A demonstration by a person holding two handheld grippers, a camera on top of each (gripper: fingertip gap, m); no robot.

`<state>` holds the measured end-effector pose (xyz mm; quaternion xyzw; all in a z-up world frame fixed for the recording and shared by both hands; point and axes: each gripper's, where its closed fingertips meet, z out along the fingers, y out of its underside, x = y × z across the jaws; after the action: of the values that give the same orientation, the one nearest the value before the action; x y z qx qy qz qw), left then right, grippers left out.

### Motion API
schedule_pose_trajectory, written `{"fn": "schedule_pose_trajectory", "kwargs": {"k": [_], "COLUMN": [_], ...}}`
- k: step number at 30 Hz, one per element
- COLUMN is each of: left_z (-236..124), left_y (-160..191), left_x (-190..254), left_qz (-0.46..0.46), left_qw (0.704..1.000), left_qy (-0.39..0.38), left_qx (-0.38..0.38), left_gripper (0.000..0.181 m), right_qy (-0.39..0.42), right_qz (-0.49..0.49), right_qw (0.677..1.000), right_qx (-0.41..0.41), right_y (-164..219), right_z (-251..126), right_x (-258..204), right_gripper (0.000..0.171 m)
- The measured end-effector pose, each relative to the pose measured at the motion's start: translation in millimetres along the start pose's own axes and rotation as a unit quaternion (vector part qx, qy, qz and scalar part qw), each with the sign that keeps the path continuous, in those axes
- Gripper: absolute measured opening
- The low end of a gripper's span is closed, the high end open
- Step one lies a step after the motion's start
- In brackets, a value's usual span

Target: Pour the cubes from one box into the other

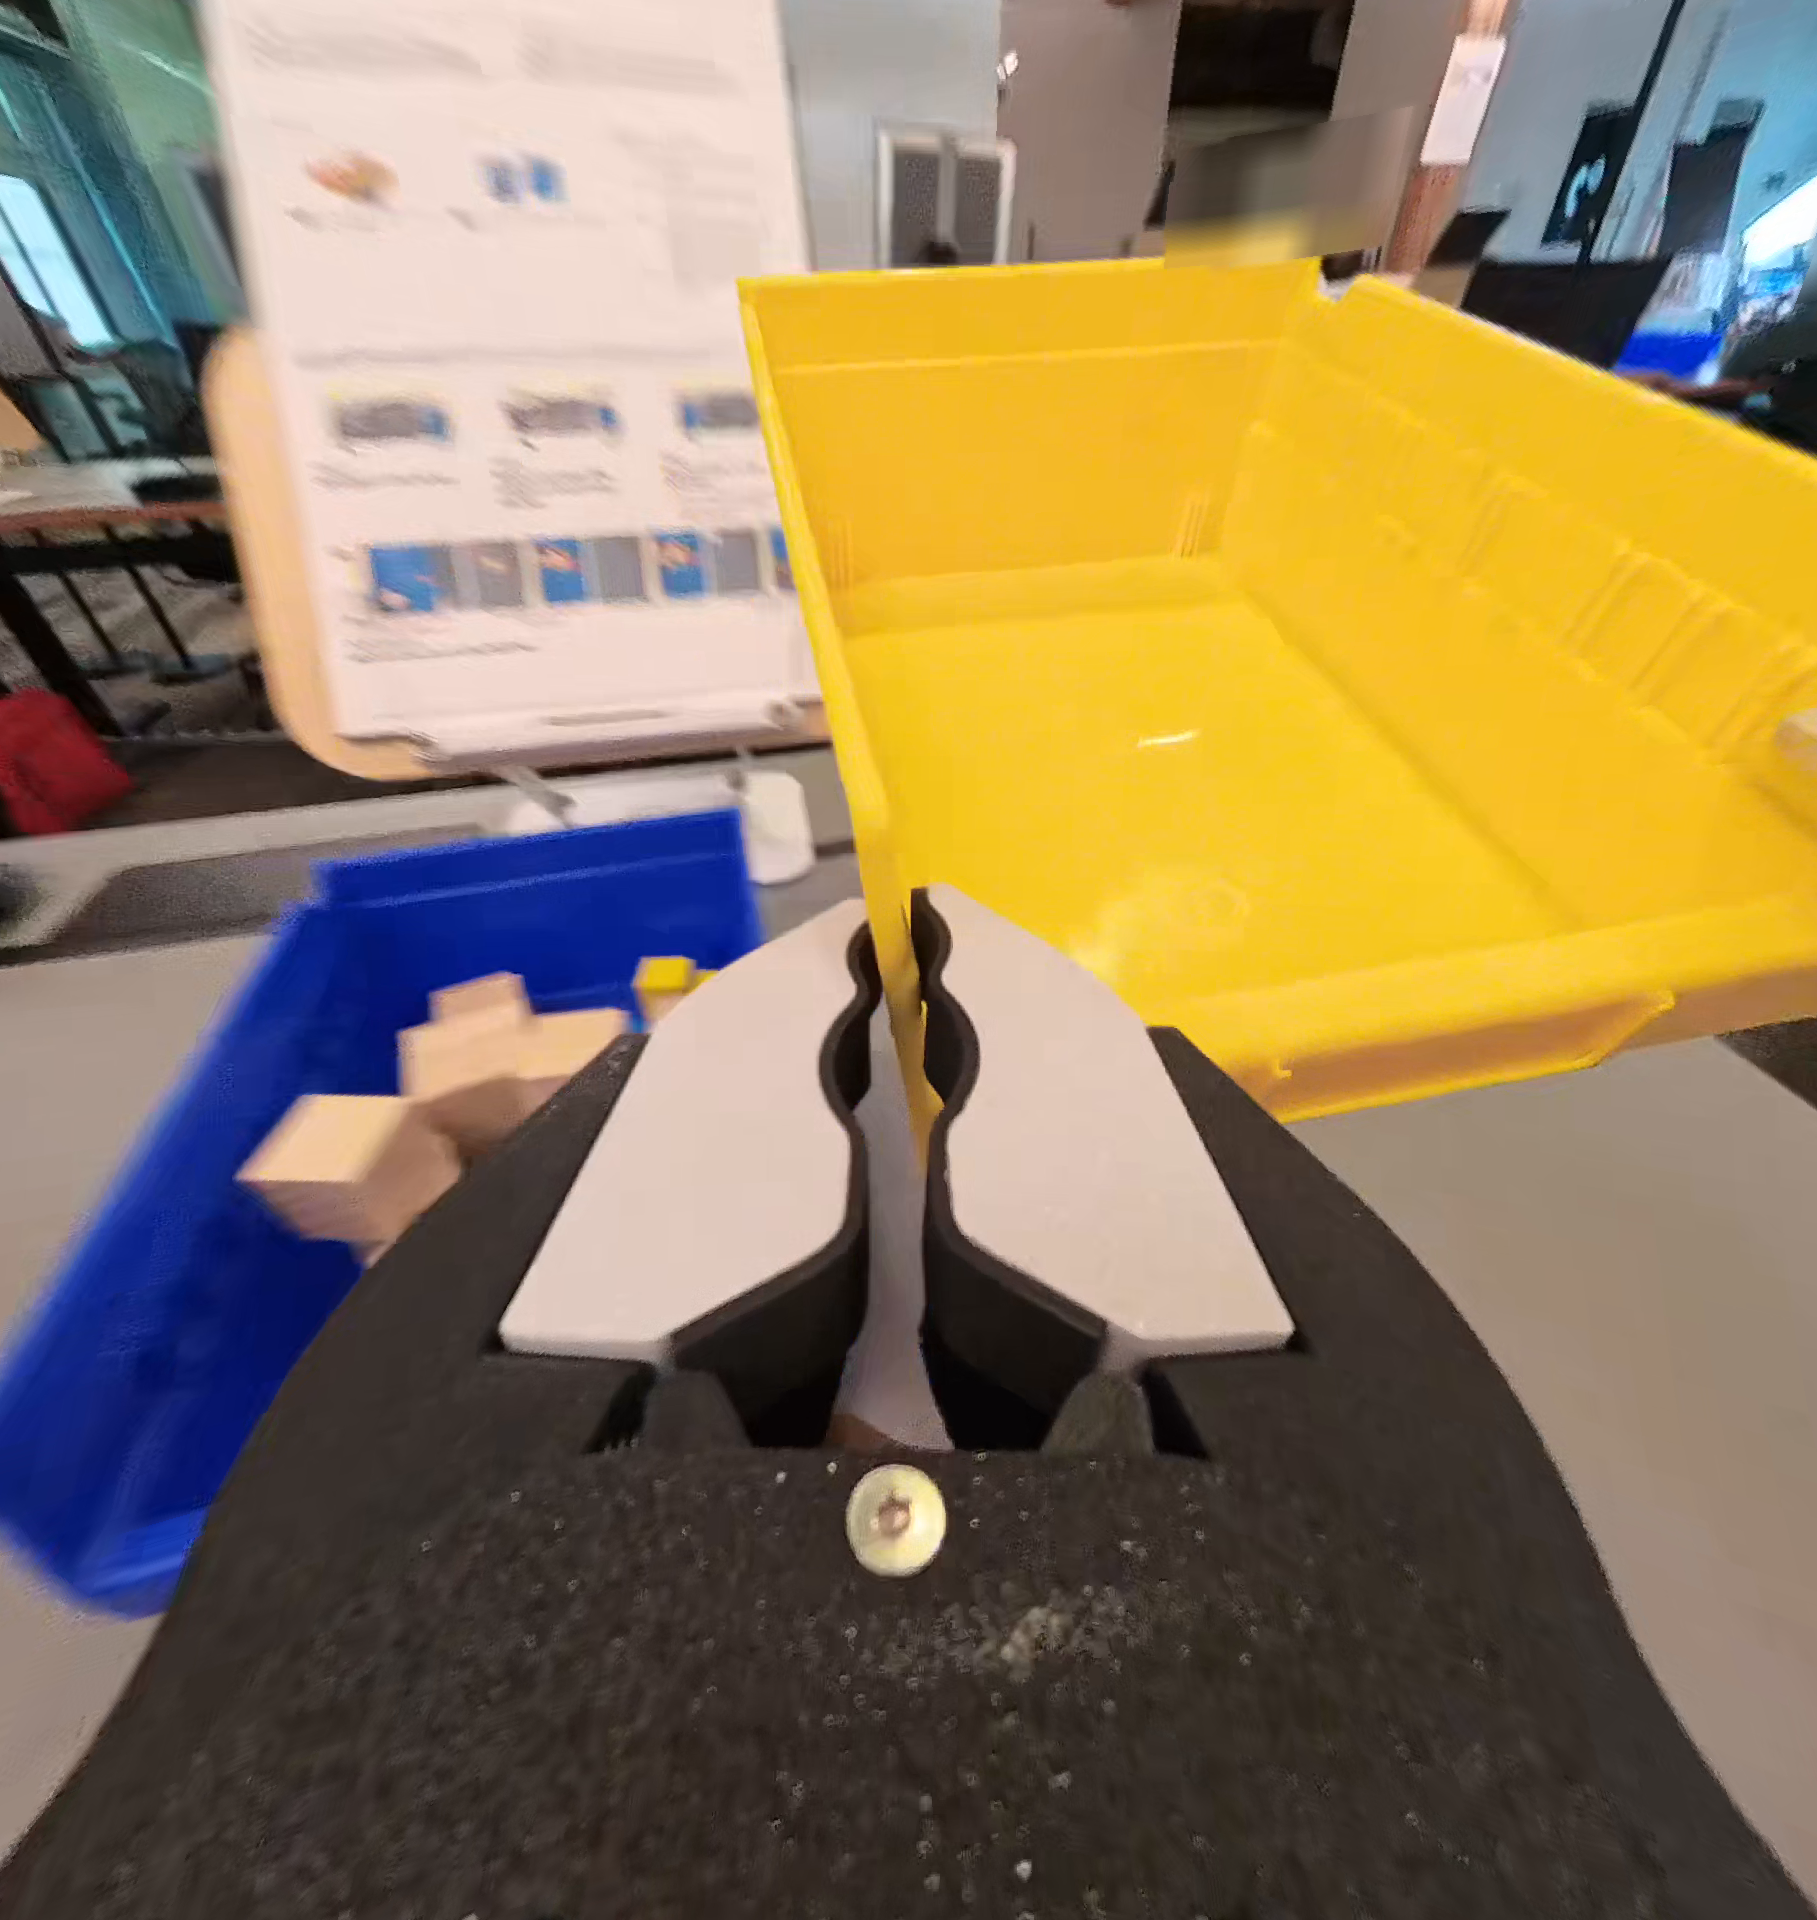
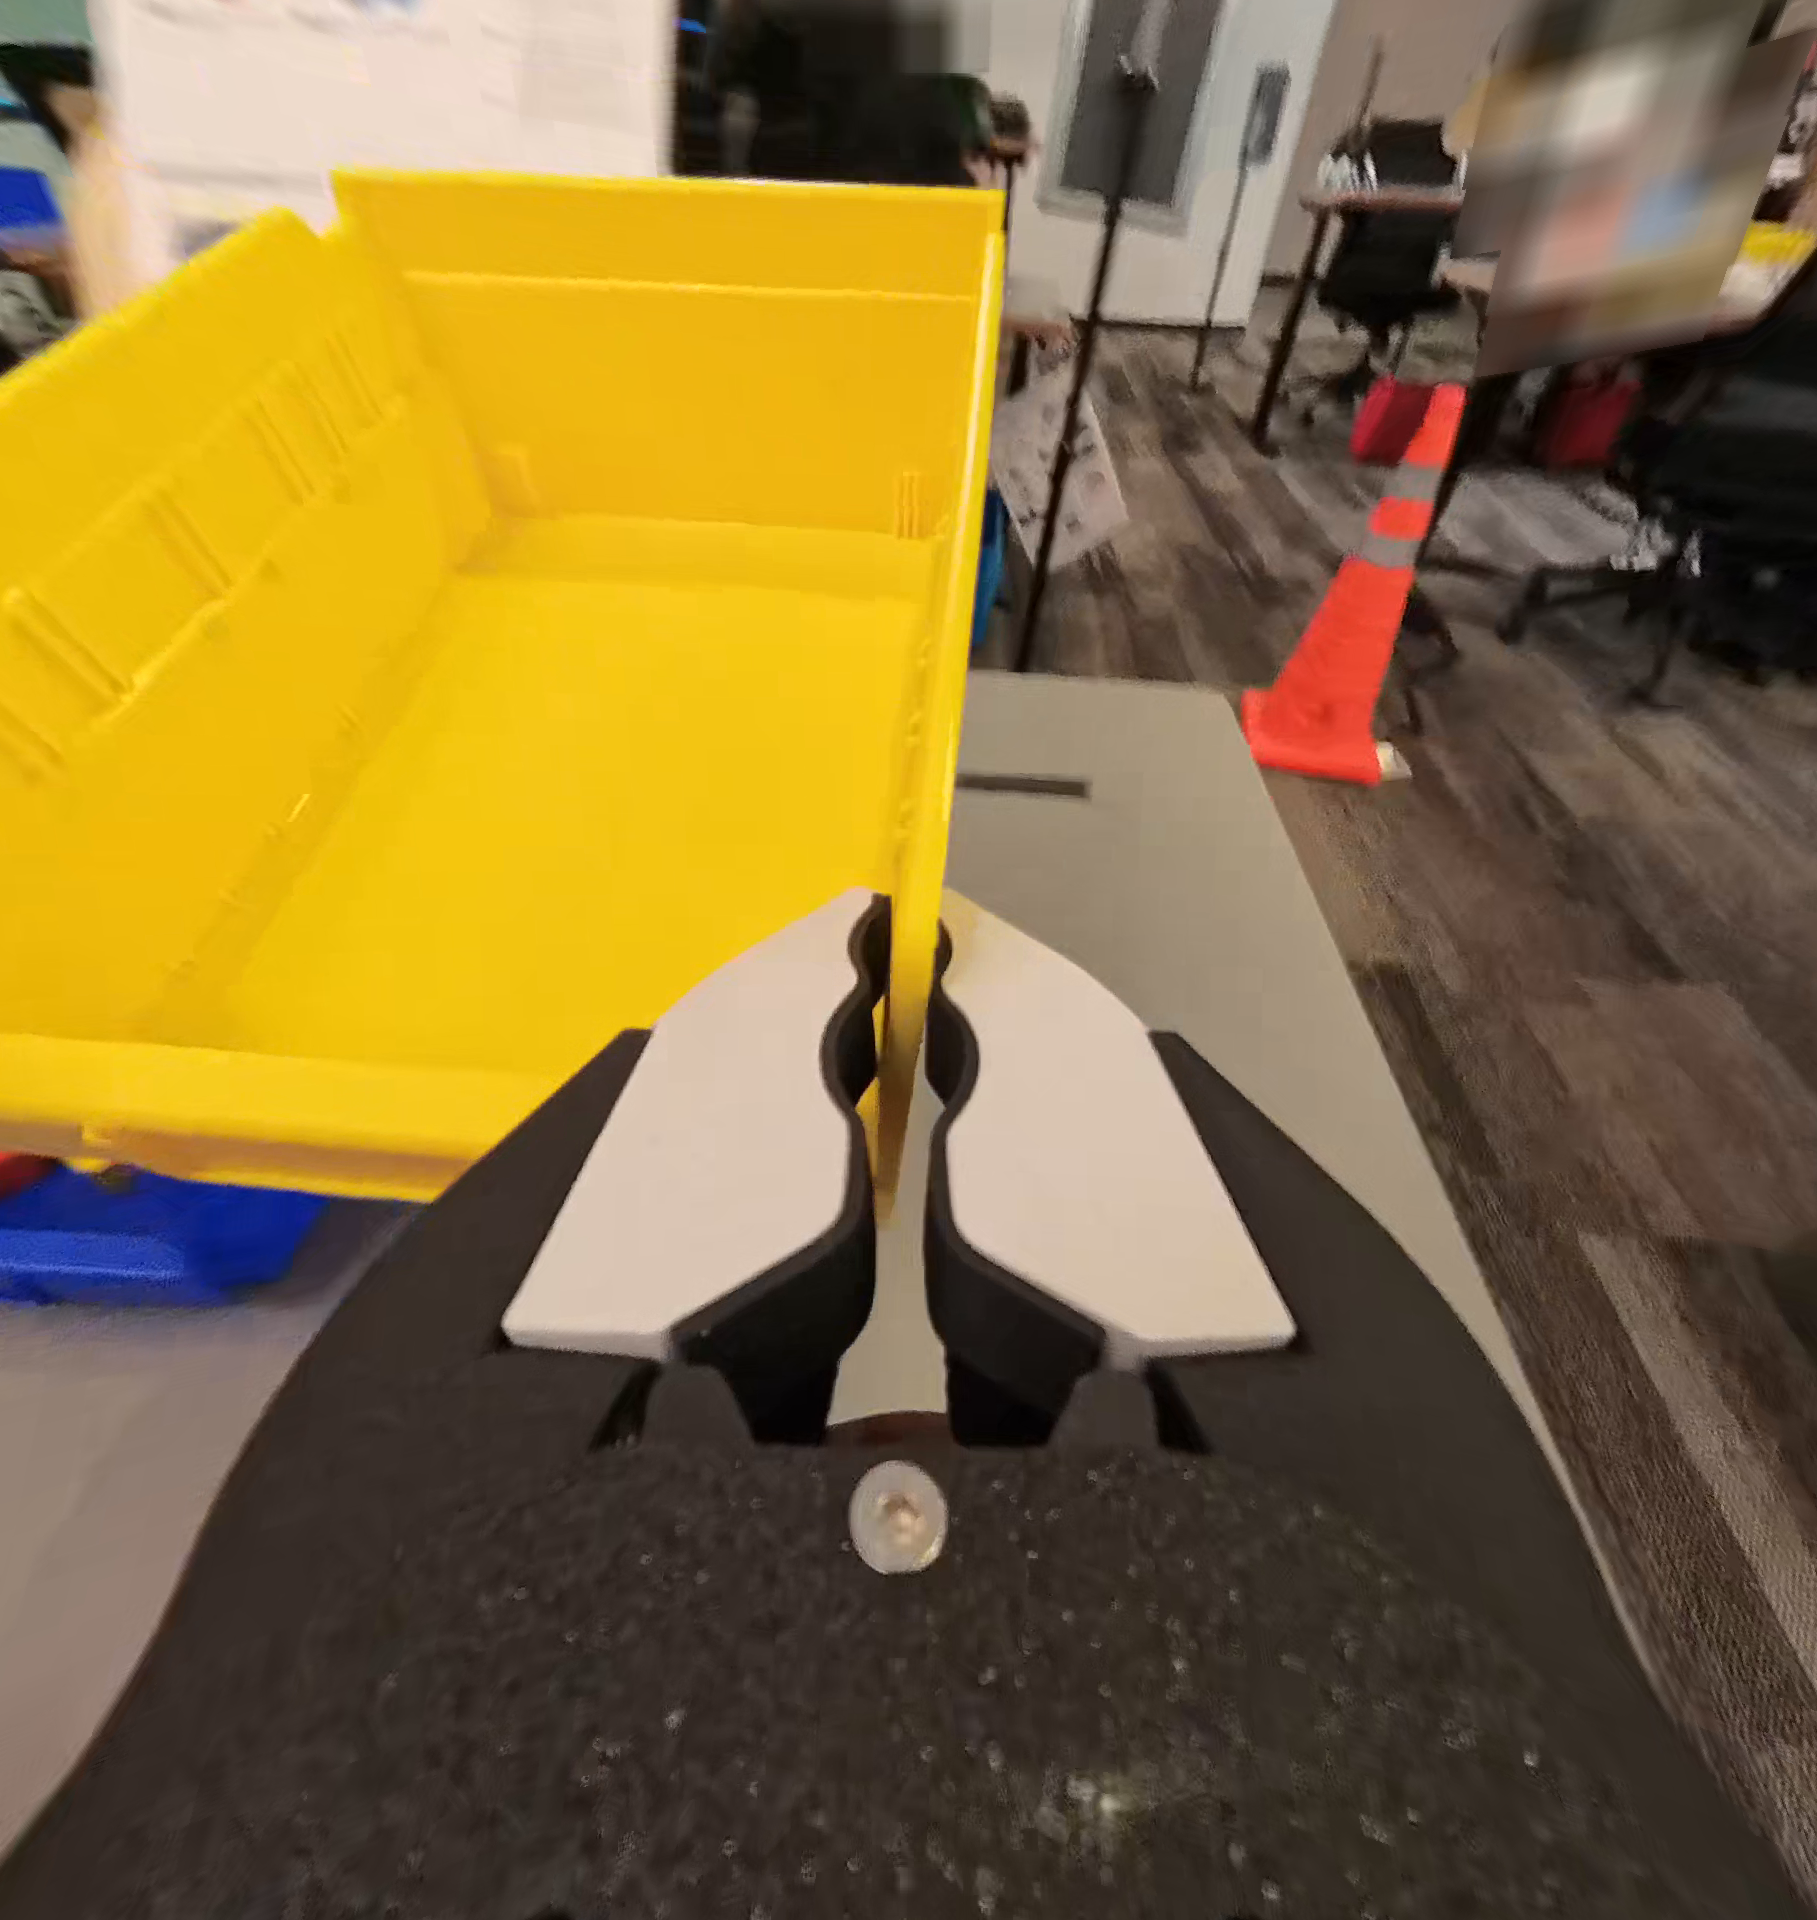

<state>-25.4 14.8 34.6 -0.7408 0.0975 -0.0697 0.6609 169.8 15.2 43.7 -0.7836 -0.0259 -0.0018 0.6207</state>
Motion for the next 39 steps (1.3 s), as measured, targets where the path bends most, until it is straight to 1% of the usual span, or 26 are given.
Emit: {"fn": "schedule_pose_trajectory", "kwargs": {"k": [3,5,7,8,9,12,13,15,16,17,18,20,21,22,24,26,28,29,31,33,34,36,38,39], "left_z": [36,49,57,60,64,73,75,74,72,69,63,47,37,27,12,3,-6,-10,-21,-31,-32,-25,-18,-14], "left_y": [54,83,101,110,118,138,145,155,154,149,140,114,100,87,68,62,68,74,87,102,110,126,143,150], "left_x": [55,76,90,97,104,119,123,129,130,134,135,125,116,102,60,3,-61,-95,-160,-208,-221,-229,-237,-241], "left_qz": [0.010,0.009,0.006,-0.010,-0.027,-0.036,-0.038,-0.044,-0.053,-0.070,-0.092,-0.123,-0.132,-0.137,-0.140,-0.130,-0.111,-0.098,-0.071,-0.048,-0.047,-0.054,-0.035,-0.026], "left_qw": [0.999,0.997,0.996,0.995,0.992,0.989,0.987,0.984,0.983,0.981,0.978,0.973,0.970,0.968,0.967,0.973,0.981,0.986,0.994,0.995,0.994,0.992,0.987,0.986], "left_qy": [0.011,0.018,0.025,0.034,0.046,0.067,0.074,0.088,0.097,0.120,0.144,0.170,0.185,0.197,0.202,0.179,0.138,0.106,0.032,-0.032,-0.042,-0.032,-0.047,-0.054], "left_qx": [-0.050,-0.072,-0.086,-0.098,-0.112,-0.131,-0.139,-0.151,-0.147,-0.138,-0.122,-0.095,-0.084,-0.075,-0.065,-0.068,-0.078,-0.082,-0.079,-0.086,-0.092,-0.114,-0.147,-0.158], "left_gripper": [0.004,0.004,0.005,0.005,0.006,0.007,0.007,0.009,0.010,0.018,0.026,0.038,0.044,0.047,0.048,0.052,0.063,0.064,0.064,0.064,0.064,0.065,0.064,0.063], "right_qy": [0.007,-0.009,-0.023,-0.022,-0.014,0.005,0.008,0.001,-0.007,-0.012,-0.005,0.036,0.052,0.067,0.075,0.051,0.019,-0.003,-0.061,-0.134,-0.167,-0.203,-0.210,-0.198], "right_qz": [-0.003,0.015,0.051,0.058,0.052,0.018,0.021,0.042,0.056,0.070,0.073,0.032,0.011,-0.001,-0.021,-0.036,-0.061,-0.073,-0.078,-0.053,-0.037,-0.023,-0.043,-0.058], "right_qw": [0.999,0.998,0.995,0.993,0.992,0.995,0.994,0.990,0.988,0.987,0.986,0.989,0.991,0.993,0.995,0.997,0.997,0.997,0.994,0.988,0.984,0.975,0.971,0.973], "right_qx": [-0.033,-0.061,-0.089,-0.102,-0.114,-0.103,-0.103,-0.136,-0.146,-0.144,-0.147,-0.142,-0.122,-0.097,-0.058,-0.039,-0.039,-0.039,-0.040,-0.047,-0.055,-0.083,-0.107,-0.107], "right_y": [50,87,121,135,146,149,152,171,177,177,177,168,156,142,115,91,75,69,65,73,83,110,134,140], "right_z": [23,33,43,47,50,56,57,59,60,61,61,54,47,40,26,22,24,27,34,42,45,52,57,61], "right_x": [56,76,89,95,102,118,121,124,123,122,125,139,144,148,142,116,73,45,-25,-106,-145,-208,-250,-260], "right_gripper": [0.003,0.003,0.004,0.004,0.004,0.004,0.004,0.003,0.004,0.004,0.008,0.035,0.047,0.052,0.053,0.045,0.046,0.047,0.047,0.051,0.052,0.058,0.070,0.070]}}
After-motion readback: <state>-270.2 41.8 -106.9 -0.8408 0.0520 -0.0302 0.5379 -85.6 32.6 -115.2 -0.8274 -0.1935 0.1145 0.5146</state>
